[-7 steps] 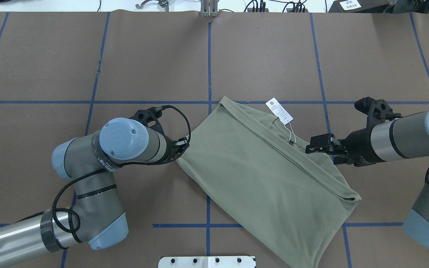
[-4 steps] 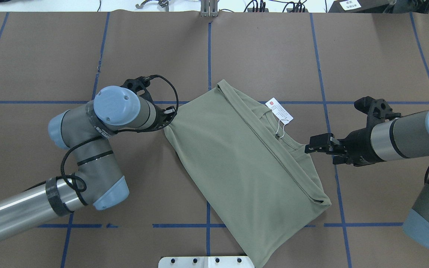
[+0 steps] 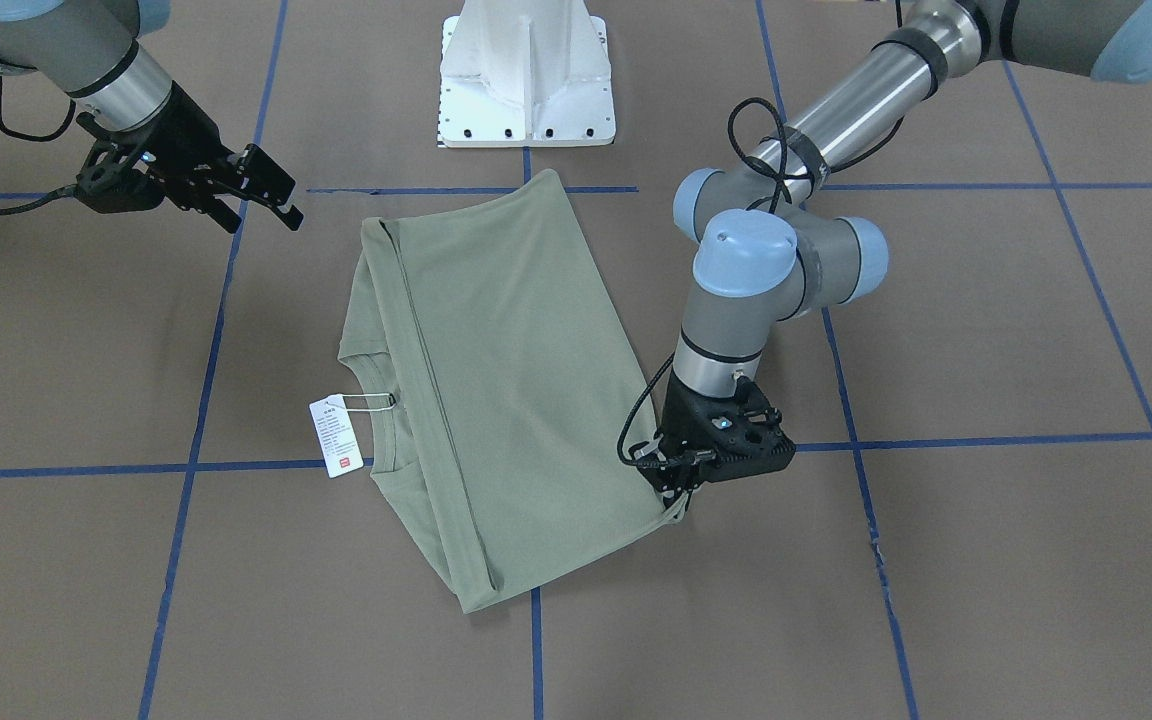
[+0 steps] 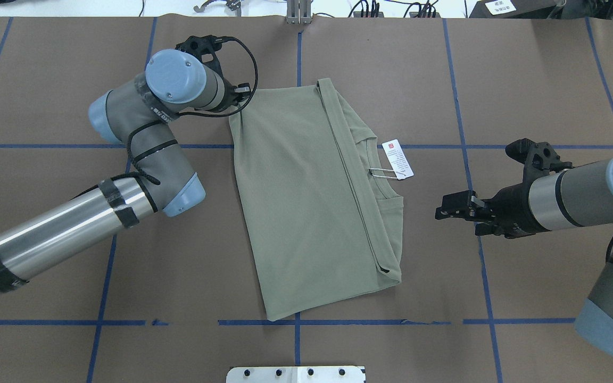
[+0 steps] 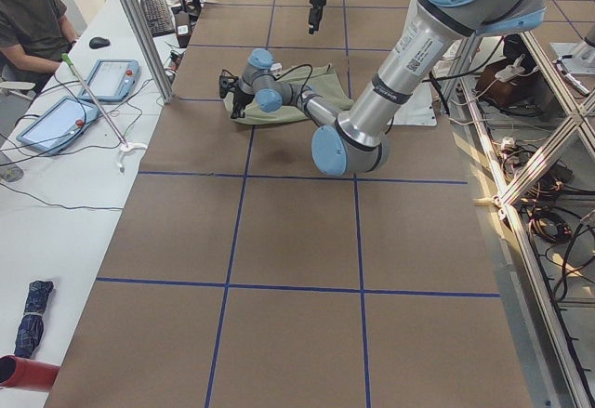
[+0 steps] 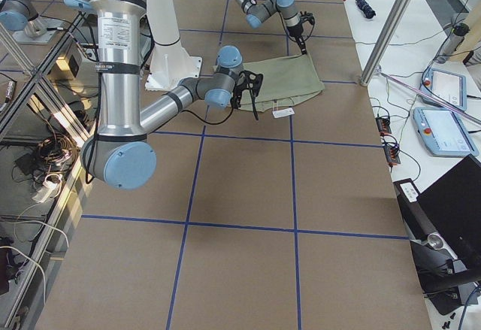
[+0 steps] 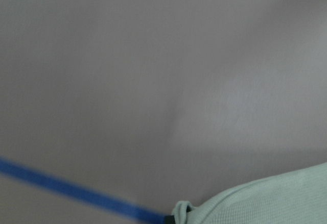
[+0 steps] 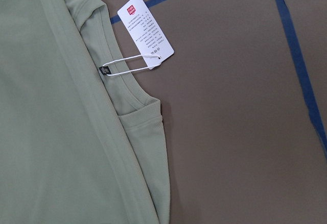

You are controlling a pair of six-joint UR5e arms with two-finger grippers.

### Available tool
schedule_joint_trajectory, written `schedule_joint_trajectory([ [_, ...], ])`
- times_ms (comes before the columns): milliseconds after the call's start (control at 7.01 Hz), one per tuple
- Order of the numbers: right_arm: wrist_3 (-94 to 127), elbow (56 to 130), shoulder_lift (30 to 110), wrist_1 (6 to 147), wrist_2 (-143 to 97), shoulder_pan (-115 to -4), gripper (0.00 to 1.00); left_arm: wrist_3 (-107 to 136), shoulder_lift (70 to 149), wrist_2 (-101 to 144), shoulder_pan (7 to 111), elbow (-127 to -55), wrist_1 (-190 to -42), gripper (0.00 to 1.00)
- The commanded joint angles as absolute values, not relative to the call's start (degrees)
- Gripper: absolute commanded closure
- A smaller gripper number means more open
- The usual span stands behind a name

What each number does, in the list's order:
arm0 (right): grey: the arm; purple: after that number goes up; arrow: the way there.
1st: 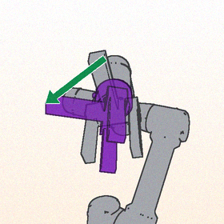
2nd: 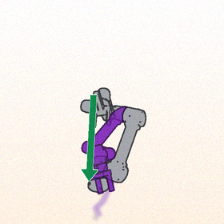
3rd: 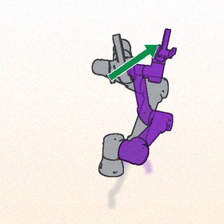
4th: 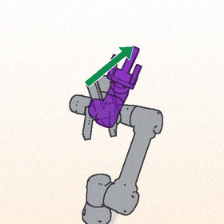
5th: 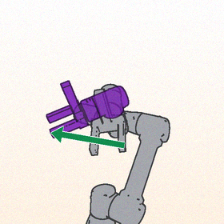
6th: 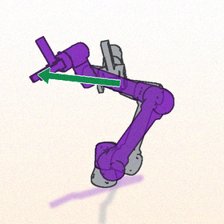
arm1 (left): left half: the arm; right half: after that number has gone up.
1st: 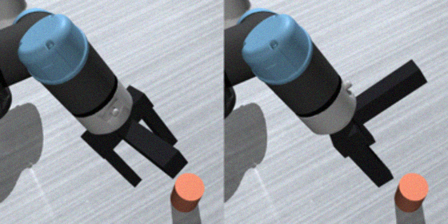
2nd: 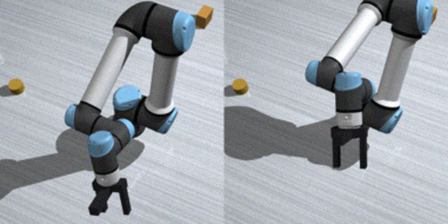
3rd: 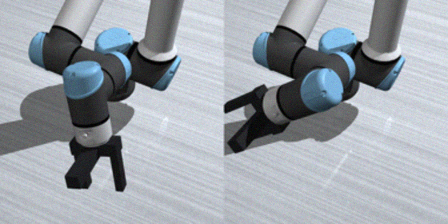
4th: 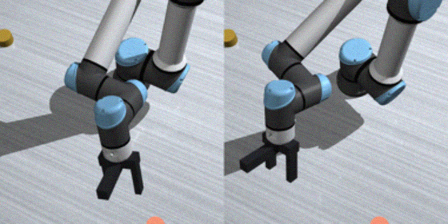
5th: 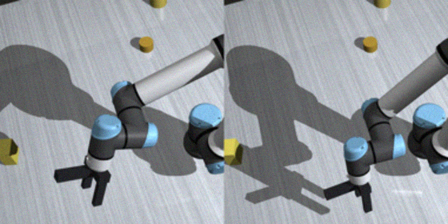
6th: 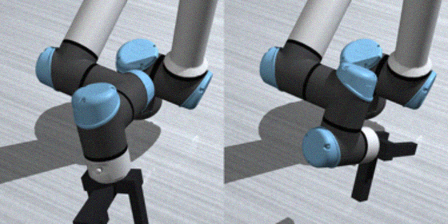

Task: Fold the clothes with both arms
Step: 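Pull the shirt away from the robot with the left gripper, straightening it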

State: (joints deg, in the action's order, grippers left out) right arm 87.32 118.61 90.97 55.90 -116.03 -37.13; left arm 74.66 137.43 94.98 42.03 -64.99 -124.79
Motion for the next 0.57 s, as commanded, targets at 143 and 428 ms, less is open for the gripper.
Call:
schedule_joint_trajectory([
  [143, 87.5, 118.6, 91.1, 55.9, -116.1, -37.1, 0.00, 69.3, 147.3, 91.4, 43.7, -48.2, -134.9, 1.00],
  [428, 87.5, 118.6, 91.0, 55.9, -116.0, -37.0, 0.00, 69.3, 151.4, 88.0, 43.4, -41.4, -136.8, 0.61],
])
